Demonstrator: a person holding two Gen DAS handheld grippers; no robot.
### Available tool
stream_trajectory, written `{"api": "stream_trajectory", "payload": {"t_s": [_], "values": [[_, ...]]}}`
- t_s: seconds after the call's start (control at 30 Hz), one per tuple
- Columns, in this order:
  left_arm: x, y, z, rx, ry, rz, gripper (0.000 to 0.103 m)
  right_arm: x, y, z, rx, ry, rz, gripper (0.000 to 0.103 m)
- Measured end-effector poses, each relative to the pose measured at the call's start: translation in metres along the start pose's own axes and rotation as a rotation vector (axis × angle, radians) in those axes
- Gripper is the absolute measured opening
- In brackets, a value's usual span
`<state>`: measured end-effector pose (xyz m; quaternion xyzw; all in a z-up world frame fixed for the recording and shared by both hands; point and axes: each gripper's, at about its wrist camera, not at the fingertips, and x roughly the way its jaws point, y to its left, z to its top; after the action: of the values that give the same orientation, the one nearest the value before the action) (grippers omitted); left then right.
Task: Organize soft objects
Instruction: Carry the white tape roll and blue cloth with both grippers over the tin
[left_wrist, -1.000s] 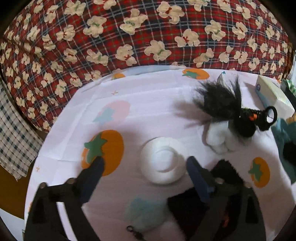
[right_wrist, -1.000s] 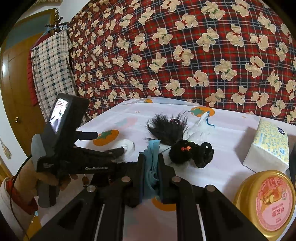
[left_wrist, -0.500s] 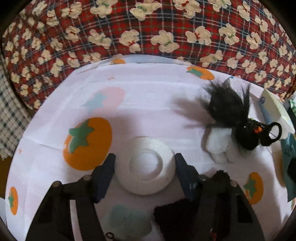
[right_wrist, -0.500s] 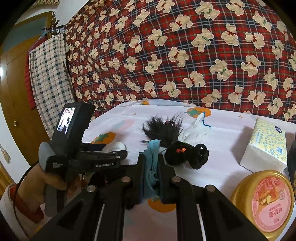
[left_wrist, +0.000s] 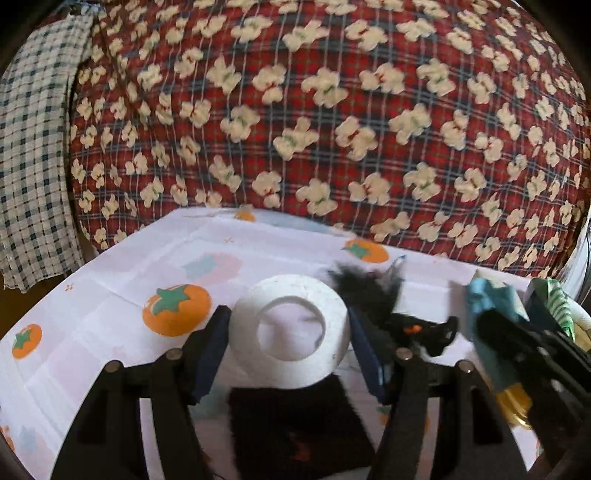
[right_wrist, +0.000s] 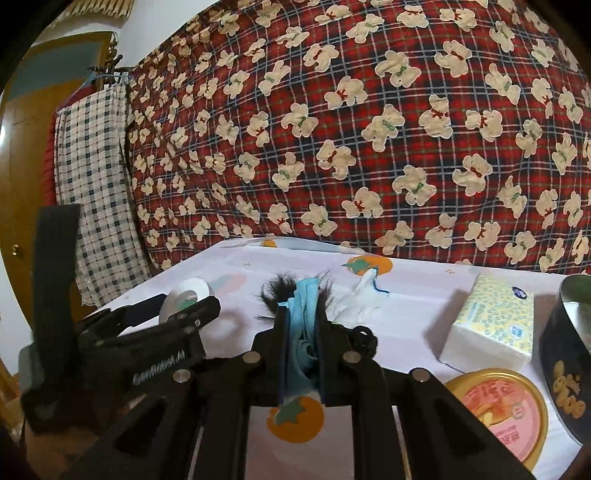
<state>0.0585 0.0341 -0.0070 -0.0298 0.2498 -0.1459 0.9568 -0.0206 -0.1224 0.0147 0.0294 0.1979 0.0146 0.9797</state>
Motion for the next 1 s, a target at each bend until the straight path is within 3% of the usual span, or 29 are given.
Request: {"api": "stream_trajectory", "payload": {"t_s": [0.5,1.0], "values": [[-0.025,-0.042,-0.019,-0.045,-0.048,-0.035,0.064,-0.035,-0.033,-0.007,-0.065,-0.064,-0.102,0.013],[-0.047,-0.1,-0.019,-0.037,-0.08,-0.154,0.064,-0.098,-0.104,-0.006,0.03,-0.221,-0.103,0.013]]}}
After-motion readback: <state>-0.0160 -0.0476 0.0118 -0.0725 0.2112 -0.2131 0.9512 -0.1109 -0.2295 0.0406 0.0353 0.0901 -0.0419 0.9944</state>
